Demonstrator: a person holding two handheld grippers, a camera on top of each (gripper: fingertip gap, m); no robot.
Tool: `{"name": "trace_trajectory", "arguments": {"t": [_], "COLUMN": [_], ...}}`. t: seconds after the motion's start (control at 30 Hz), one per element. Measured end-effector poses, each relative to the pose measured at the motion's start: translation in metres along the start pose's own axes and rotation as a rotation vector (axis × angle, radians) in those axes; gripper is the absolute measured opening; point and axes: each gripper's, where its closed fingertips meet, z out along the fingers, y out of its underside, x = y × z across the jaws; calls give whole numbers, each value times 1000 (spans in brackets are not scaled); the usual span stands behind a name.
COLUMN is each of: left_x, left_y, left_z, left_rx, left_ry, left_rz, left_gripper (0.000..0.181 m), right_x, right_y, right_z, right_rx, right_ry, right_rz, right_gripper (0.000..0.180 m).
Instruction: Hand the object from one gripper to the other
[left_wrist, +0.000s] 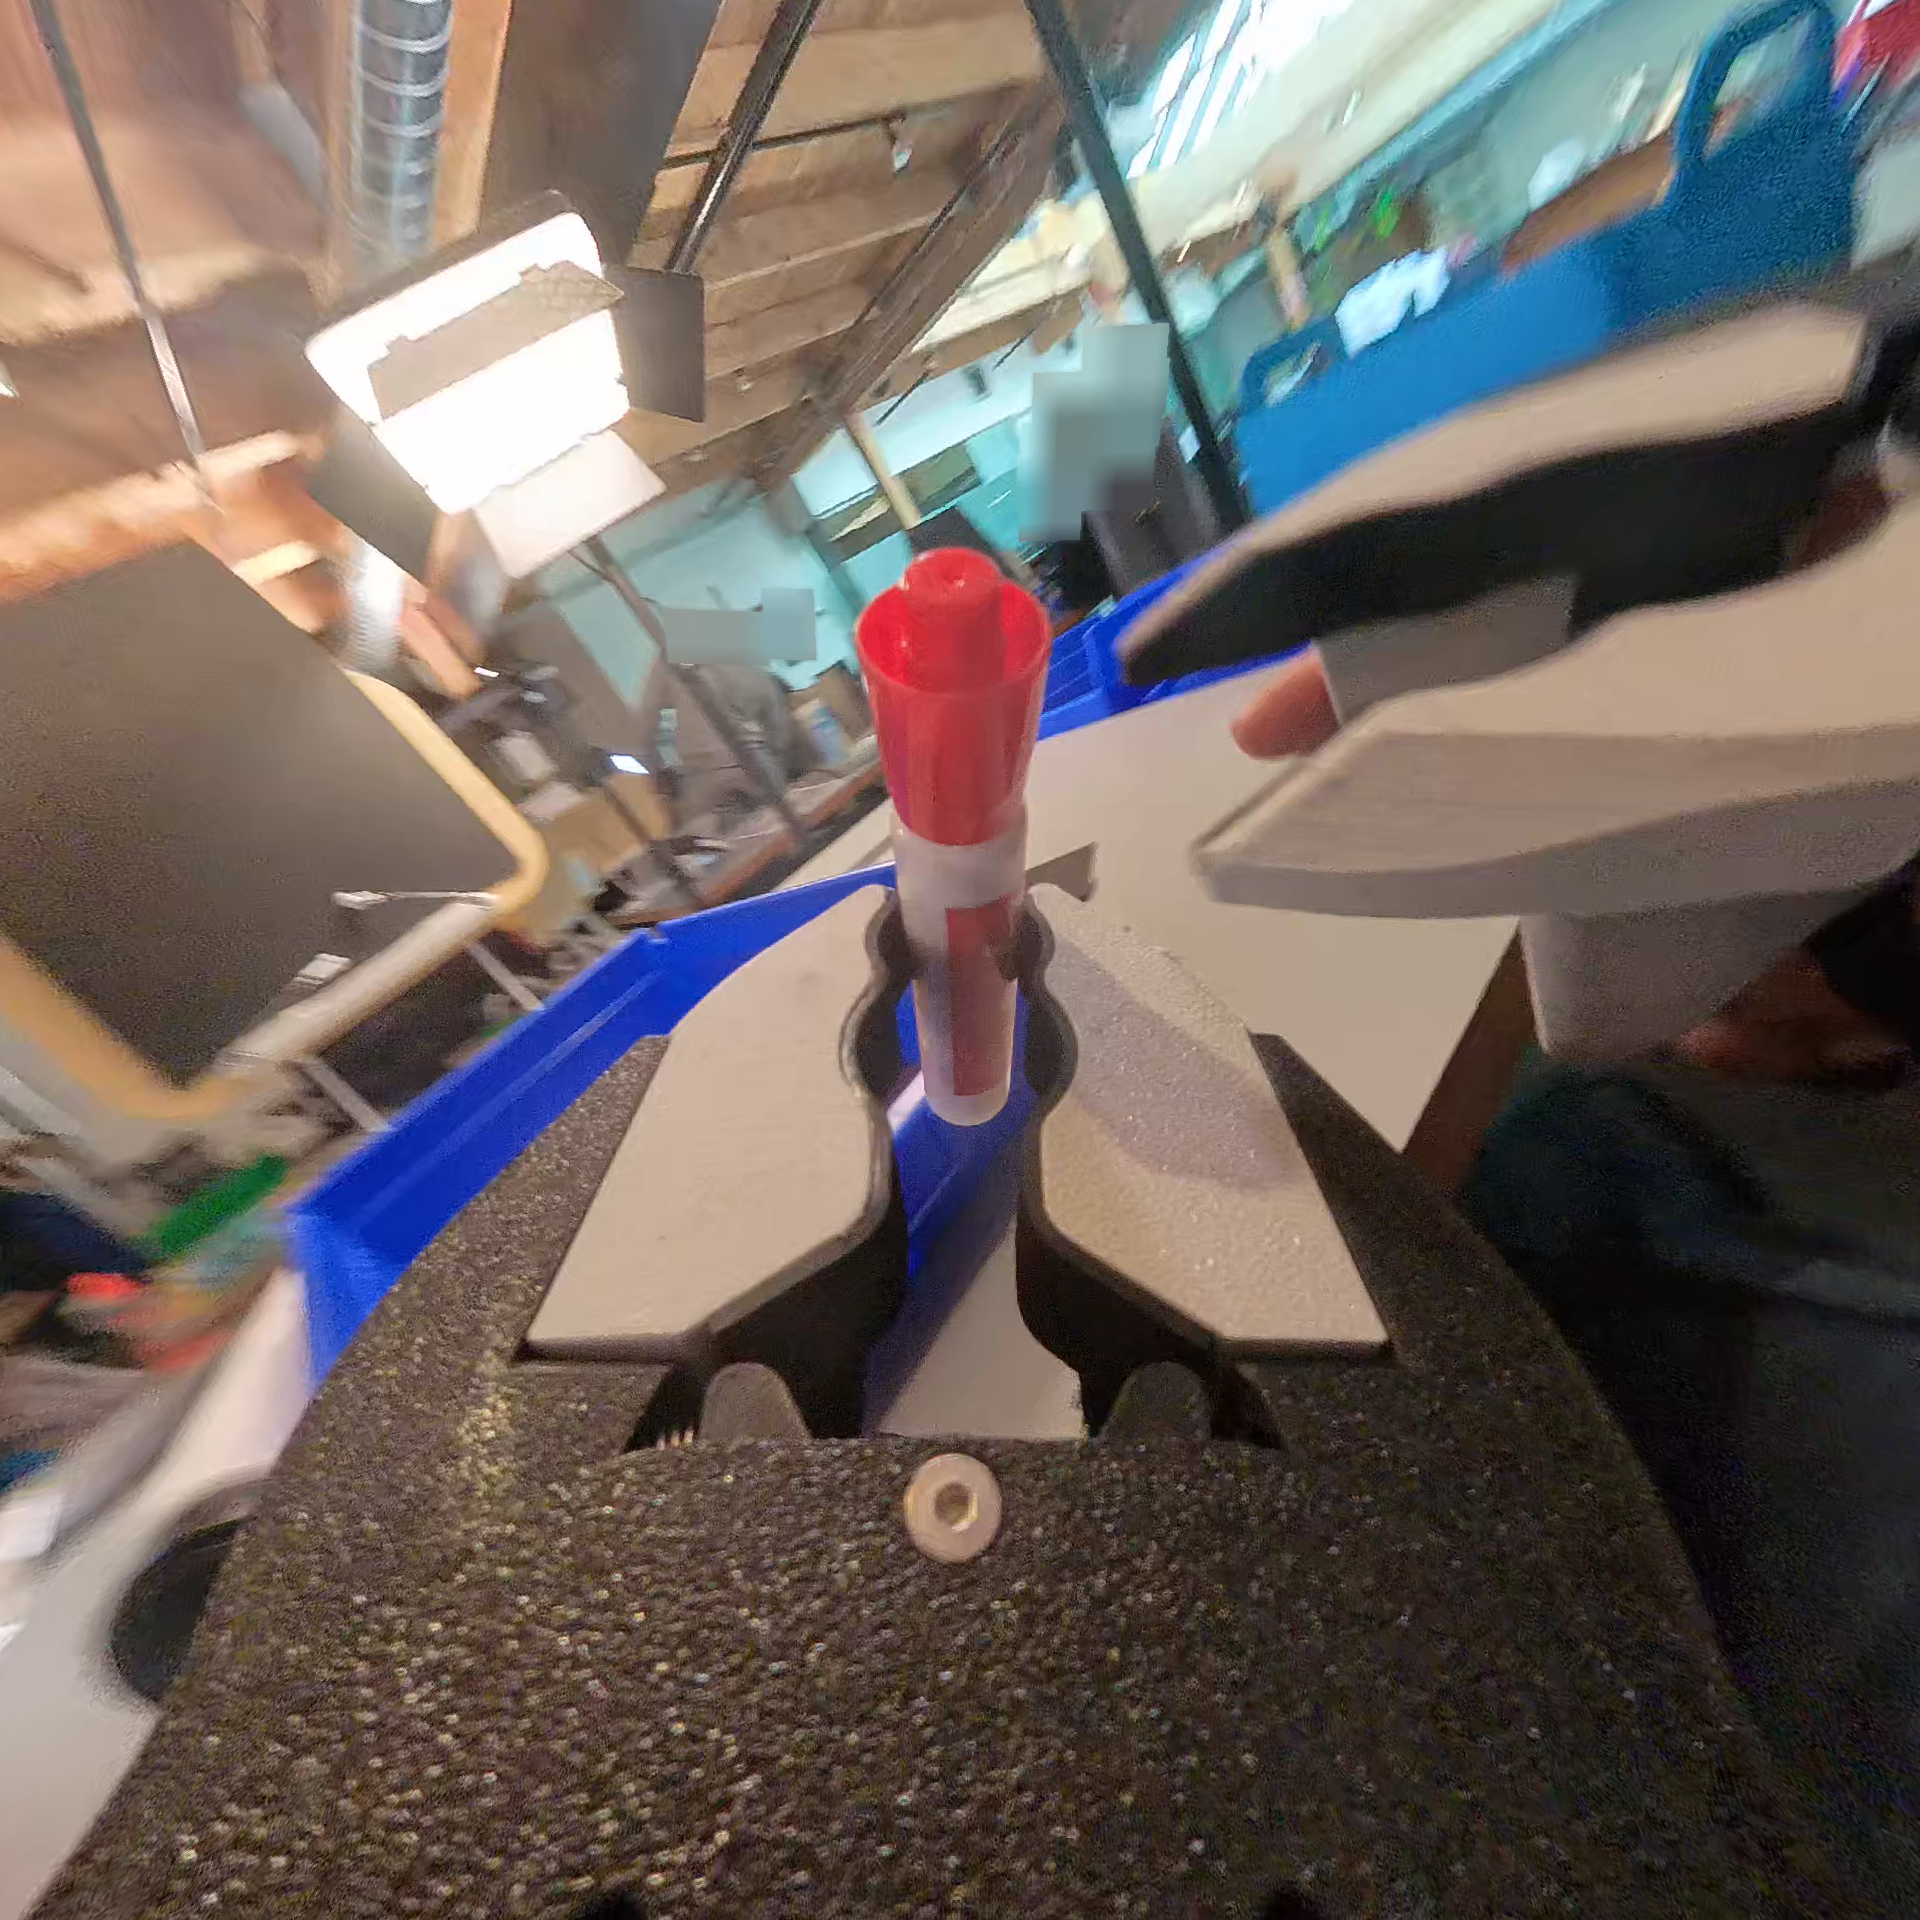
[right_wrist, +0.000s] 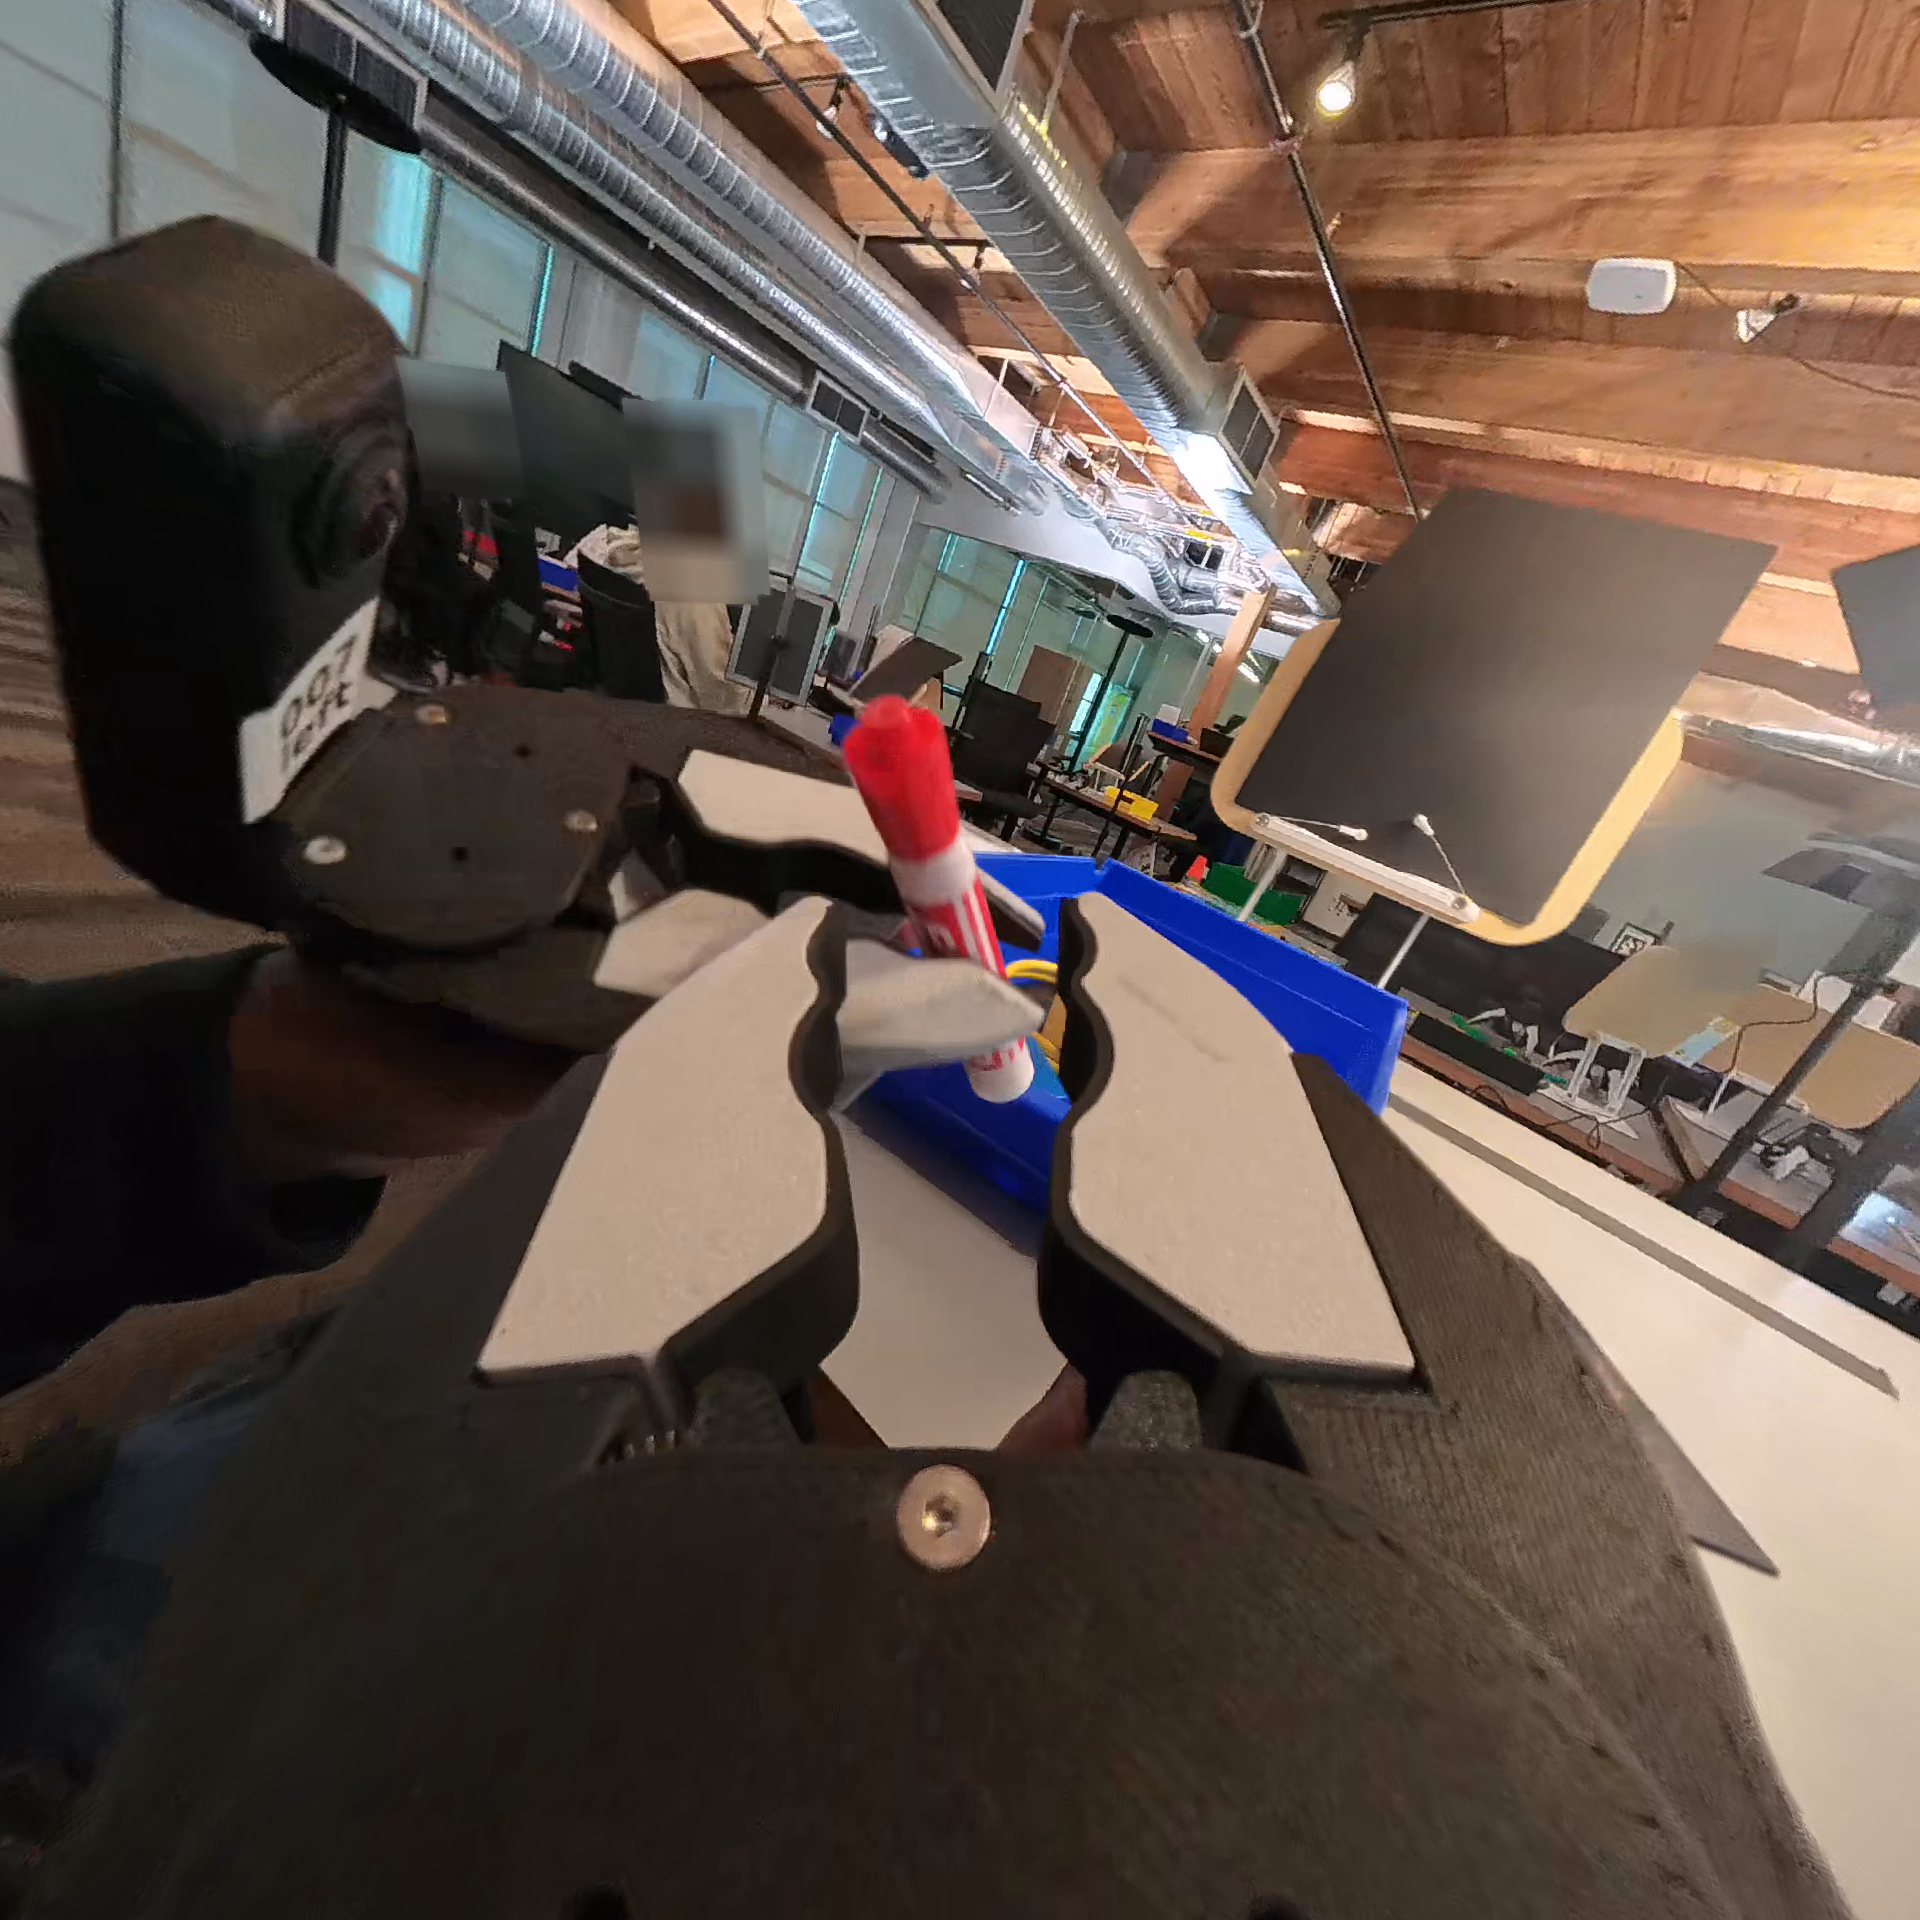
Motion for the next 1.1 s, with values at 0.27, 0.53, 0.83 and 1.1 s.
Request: {"name": "trace_trajectory", "arguments": {"t": [0.27, 0.53, 0.83, 1.1], "left_x": [5, -1, 3, -19], "left_y": [19, 22, 20, -25], "left_z": [-10, -20, -18, -30], "left_rx": [-228, -266, -169, 204], "left_ry": [-203, -263, -169, 193], "left_rz": [634, 793, 651, -496], "left_gripper": [19, 20, 23, 63], "right_x": [-11, -19, -15, 13], "right_y": [17, 42, 40, 7], "right_z": [14, 18, 15, -4], "right_rx": [-135, -248, -200, 132], "right_ry": [-1, -124, -135, -238], "right_rz": [-153, -117, -51, 434], "right_gripper": [29, 19, 19, 19]}}
